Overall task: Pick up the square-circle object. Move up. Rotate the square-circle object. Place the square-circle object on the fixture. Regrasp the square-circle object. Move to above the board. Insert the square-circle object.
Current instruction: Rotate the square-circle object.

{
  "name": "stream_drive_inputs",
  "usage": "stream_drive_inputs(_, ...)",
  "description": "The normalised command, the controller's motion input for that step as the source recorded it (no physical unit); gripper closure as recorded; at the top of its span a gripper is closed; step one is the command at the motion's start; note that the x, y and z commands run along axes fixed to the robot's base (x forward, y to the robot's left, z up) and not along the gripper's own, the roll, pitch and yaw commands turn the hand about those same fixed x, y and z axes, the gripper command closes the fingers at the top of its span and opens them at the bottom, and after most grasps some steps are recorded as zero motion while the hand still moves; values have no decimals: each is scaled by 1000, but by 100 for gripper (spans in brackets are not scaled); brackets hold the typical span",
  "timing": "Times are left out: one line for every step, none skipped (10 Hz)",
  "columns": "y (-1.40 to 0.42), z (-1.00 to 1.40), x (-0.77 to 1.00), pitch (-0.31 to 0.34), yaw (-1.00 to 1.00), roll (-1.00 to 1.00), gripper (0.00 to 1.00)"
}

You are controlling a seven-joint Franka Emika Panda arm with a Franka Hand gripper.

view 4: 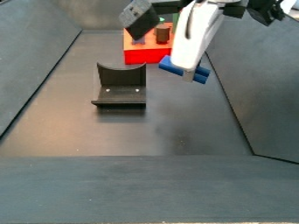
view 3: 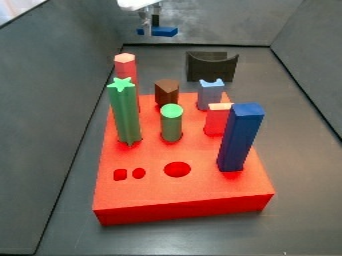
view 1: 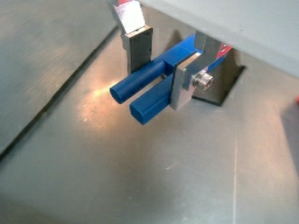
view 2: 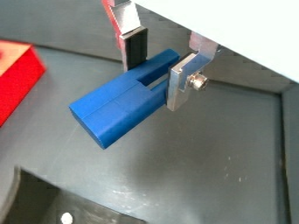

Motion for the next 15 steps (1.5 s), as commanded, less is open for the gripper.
stream_drive_inputs(24,-15,40,-22,-1000,-17,100)
stream_drive_inputs(24,-15,40,-23,-1000,-18,100)
stream_drive_inputs(24,-15,40,-25,-1000,-20,100)
stream_drive_inputs(24,-15,40,-27,-1000,-21,100)
stream_drive_inputs(24,-15,40,-29,-1000,-23,100)
stream_drive_inputs(24,-15,39,-33,-1000,-26,100)
stream_drive_inputs(24,-15,39,-36,-1000,-28,100)
stream_drive_inputs(24,-15,39,-38,-1000,-30,100)
stream_drive_inputs(24,-16,38,-44,-1000,-35,100)
stream_drive_inputs(24,-16,38,-49,-1000,-39,100)
stream_drive_inputs(24,-17,37,-59,-1000,-47,100)
stream_drive_inputs(25,-17,37,-65,-1000,-52,100)
stream_drive_inputs(25,-17,36,-84,-1000,-67,100)
stream_drive_inputs(25,-18,35,-95,-892,-76,100)
stream_drive_inputs(25,-19,33,-94,-579,-76,100)
